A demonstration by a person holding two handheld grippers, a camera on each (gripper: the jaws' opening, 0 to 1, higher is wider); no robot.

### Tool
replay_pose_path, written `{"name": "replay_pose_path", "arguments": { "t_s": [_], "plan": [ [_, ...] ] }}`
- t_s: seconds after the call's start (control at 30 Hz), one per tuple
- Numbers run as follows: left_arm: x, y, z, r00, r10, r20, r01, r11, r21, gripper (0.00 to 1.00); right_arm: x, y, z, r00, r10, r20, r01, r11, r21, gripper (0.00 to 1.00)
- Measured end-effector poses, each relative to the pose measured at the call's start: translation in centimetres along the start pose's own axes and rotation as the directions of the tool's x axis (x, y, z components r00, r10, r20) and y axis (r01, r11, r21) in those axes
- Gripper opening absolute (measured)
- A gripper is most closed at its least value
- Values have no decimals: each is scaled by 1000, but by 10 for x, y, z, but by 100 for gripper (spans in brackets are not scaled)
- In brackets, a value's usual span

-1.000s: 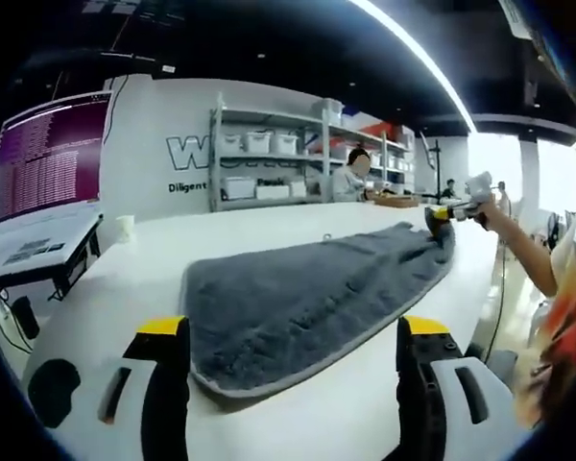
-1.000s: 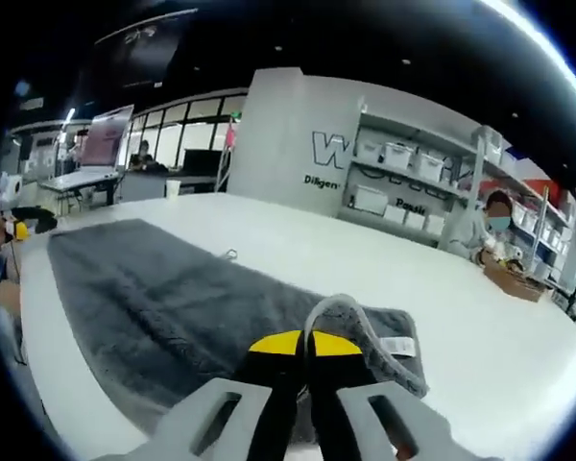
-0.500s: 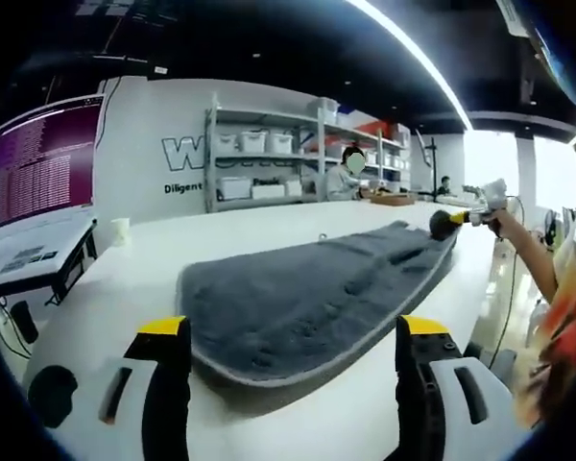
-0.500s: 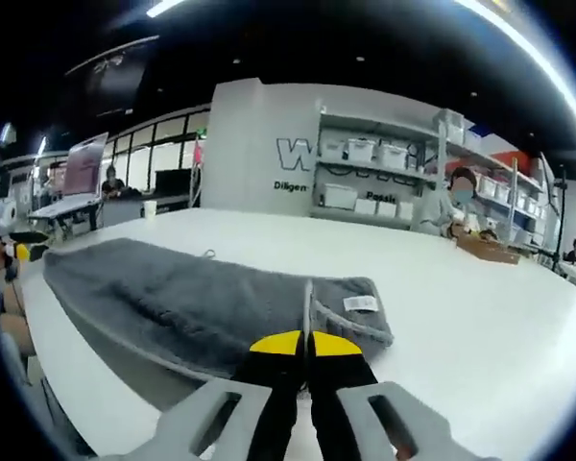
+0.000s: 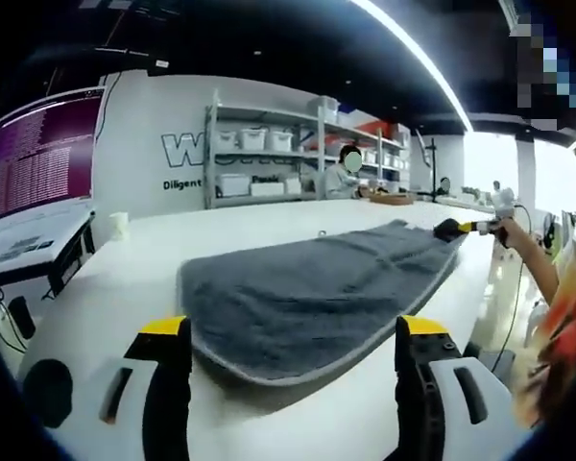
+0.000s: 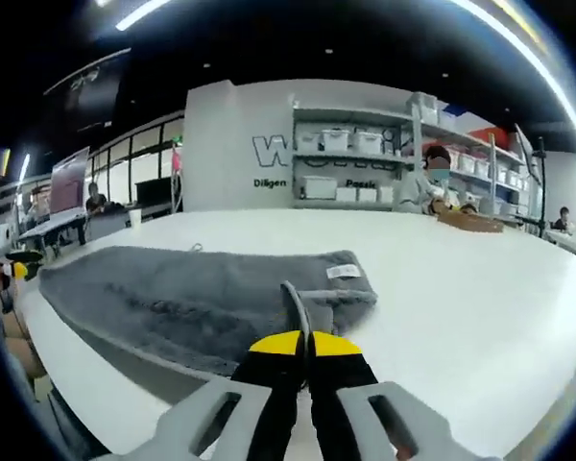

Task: Open the folded towel by lifting each exposed corner and separating the folded layers until the towel lies flat within the target outline without major curled edges

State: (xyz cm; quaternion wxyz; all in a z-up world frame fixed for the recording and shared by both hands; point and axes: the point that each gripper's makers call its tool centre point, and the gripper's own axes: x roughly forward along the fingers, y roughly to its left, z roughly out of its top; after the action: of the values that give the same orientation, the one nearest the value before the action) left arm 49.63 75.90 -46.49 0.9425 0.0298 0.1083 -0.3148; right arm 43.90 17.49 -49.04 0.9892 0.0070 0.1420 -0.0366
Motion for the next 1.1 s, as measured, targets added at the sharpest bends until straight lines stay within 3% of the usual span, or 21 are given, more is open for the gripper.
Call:
{"name": "replay_pose_path", "arguments": {
  "t_s": [0.13,0.5,1.0,1.1],
  "plan": [
    [-2,3,2,1000,11,10,-11,1000,-4,84,-2,0,-18,999,-18,-49,17,1000,-17,0],
    [-2,3,-6,1000,9,5,-9,1000,-22,84,-12,-6,-39,995,-53,-87,53,999,-3,0],
    [-2,3,-7,1000,10,6,-10,1000,-27,83,-26,-16,-46,992,-95,-78,97,995,22,0],
    [-1,2,-7,1000,7,6,-7,1000,-26,83,-28,-23,-42,988,-128,-90,127,992,-12,8]
  ]
}}
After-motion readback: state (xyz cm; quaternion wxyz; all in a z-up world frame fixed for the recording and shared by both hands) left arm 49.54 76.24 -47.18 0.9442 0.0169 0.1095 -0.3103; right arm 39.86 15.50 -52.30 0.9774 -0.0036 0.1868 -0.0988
